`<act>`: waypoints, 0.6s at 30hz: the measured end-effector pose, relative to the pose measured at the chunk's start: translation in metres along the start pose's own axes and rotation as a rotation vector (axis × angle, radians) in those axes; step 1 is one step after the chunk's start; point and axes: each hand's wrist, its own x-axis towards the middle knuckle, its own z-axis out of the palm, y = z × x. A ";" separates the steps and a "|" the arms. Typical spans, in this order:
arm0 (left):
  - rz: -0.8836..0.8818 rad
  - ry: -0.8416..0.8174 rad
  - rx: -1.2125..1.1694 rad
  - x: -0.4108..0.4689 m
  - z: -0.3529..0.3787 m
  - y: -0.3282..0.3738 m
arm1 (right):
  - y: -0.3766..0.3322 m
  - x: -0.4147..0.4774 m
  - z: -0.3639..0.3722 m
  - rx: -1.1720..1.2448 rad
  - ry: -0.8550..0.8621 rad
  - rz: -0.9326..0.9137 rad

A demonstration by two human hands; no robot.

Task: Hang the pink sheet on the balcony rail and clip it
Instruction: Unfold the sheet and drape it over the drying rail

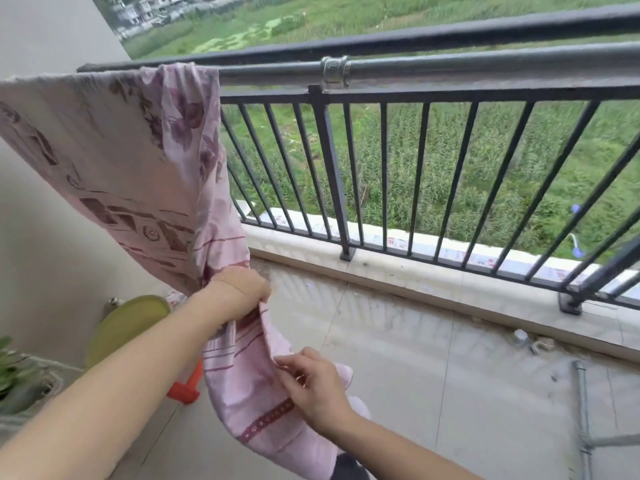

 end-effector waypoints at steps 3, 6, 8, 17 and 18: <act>0.005 0.189 -0.004 -0.009 0.016 -0.014 | -0.003 -0.003 0.012 0.018 -0.067 0.039; 0.009 0.336 -0.040 -0.022 0.028 -0.025 | -0.018 0.003 0.020 0.166 -0.233 0.128; 0.075 0.513 -0.132 -0.030 0.029 -0.038 | -0.021 0.013 0.017 0.462 -0.391 0.311; 0.173 1.029 -0.900 -0.044 -0.006 -0.094 | 0.039 0.050 0.002 -0.020 -0.177 0.870; 0.169 1.086 -0.968 -0.044 -0.007 -0.100 | 0.040 0.050 0.001 0.067 -0.235 0.926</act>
